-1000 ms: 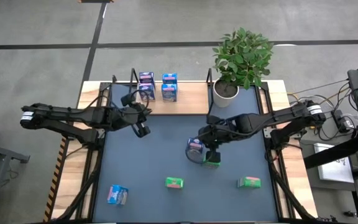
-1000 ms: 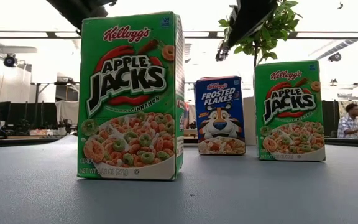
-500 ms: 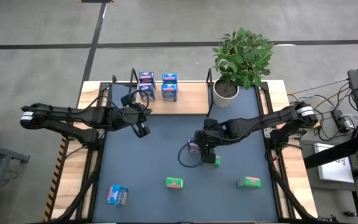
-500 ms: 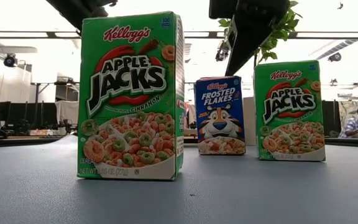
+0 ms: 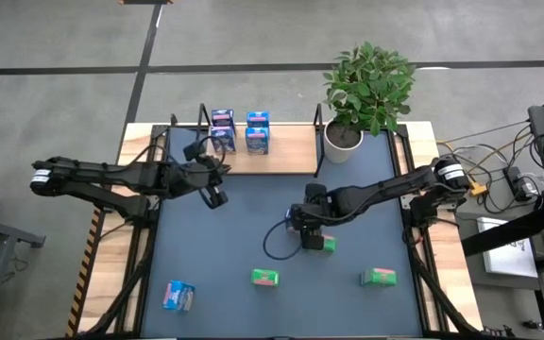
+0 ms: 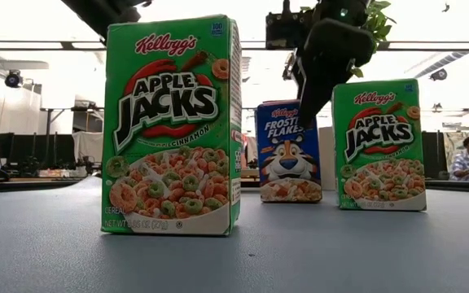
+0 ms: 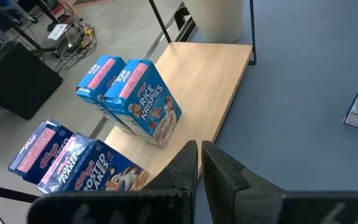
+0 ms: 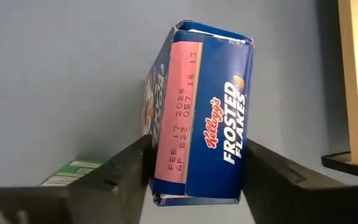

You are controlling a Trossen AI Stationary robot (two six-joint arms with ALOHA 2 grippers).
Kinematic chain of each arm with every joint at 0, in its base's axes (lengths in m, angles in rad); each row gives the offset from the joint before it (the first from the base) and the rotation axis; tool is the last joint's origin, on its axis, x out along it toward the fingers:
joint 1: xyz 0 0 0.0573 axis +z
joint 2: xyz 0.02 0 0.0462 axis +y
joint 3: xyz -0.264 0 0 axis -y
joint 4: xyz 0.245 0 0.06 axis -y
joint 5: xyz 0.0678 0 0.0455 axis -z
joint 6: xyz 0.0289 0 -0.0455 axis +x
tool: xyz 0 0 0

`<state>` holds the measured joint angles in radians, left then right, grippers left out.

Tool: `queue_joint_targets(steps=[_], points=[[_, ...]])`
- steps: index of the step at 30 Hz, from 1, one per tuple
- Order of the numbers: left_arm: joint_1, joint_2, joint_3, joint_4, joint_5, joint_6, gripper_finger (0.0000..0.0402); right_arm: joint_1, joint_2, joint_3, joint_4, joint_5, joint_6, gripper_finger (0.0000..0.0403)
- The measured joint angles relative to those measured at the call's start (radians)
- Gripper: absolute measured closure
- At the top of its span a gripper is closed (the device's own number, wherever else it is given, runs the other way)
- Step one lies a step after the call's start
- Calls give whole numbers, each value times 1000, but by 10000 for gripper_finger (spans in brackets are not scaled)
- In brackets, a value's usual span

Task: Stack cereal on shelf
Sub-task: Put the blue cereal box on the shelf aligned with the other blue cereal boxes

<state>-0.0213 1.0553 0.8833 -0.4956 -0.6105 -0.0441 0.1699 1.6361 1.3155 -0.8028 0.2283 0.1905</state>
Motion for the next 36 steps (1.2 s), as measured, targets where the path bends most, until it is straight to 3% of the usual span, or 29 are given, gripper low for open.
queue_joint_targets(steps=[6,11,24,36], points=[[-33,-27,-1,5,0,-25,396,0,-12,0,2,0,0,266],[-86,-78,-34,61,0,-26,396,0,-12,0,1,0,-5,294],[-123,-217,-74,116,-9,-5,396,-33,-24,146,-5,0,-104,295],[-122,-430,-225,279,-11,62,396,-192,-13,298,61,-68,-326,295]])
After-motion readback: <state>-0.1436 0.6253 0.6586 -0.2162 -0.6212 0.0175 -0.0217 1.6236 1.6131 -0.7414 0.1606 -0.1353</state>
